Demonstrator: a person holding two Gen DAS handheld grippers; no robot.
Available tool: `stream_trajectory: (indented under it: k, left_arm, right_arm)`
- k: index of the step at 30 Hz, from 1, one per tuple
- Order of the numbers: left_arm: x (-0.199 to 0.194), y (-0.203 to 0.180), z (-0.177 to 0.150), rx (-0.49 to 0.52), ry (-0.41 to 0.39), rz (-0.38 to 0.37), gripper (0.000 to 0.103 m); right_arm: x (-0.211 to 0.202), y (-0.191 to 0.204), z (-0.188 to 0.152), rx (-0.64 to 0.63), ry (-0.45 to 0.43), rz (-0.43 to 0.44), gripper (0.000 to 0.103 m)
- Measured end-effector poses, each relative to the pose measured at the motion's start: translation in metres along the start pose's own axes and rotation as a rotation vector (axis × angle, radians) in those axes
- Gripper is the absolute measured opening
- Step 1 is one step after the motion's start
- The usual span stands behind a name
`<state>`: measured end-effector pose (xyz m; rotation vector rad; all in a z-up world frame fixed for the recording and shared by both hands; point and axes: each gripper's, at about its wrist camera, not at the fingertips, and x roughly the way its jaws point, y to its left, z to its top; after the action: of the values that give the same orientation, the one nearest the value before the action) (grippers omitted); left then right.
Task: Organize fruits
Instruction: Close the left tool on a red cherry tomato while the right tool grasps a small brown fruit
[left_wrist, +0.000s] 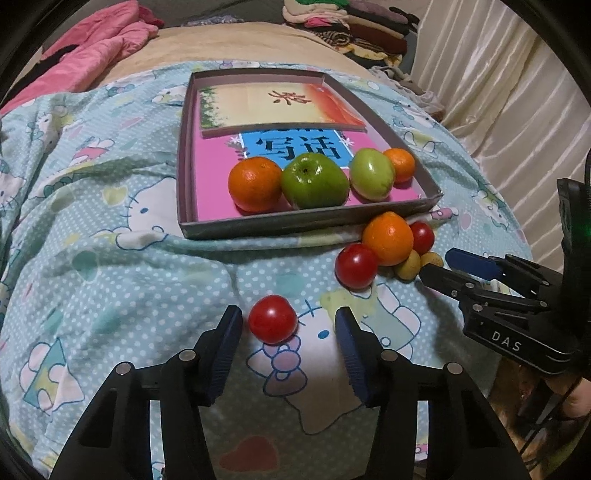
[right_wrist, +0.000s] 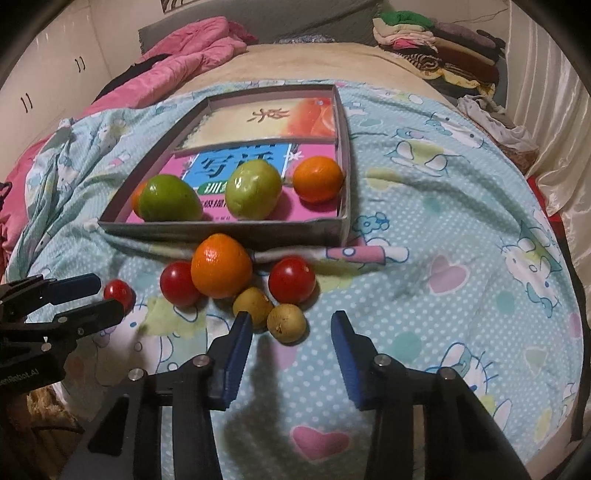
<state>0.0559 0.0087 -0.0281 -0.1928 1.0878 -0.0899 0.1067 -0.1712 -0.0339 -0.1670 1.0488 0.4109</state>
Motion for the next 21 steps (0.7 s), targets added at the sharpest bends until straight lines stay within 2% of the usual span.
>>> stream_trajectory:
  k: [5,12,16,21]
  left_arm:
    - [0.003,0.001,-0.001,0.000,0.007,0.003,0.048]
    - [0.009,0.001,0.000,0.008,0.015,0.013,0.042]
    - [0.012,0.003,0.001,0.005,0.018,0.011,0.039]
    - [0.019,0.005,0.002,-0.003,0.031,0.002,0.035]
  right_arm:
    - [0.008,0.000,0.000,0.002,0.028,-0.008,0.043]
    - [0.013,-0.003,0.001,0.017,0.031,0.025,0.039]
    - [0.015,-0.004,0.003,0.028,0.037,0.070,0.028]
    - [0.017,-0.007,0.004,0.043,0.044,0.104,0.026]
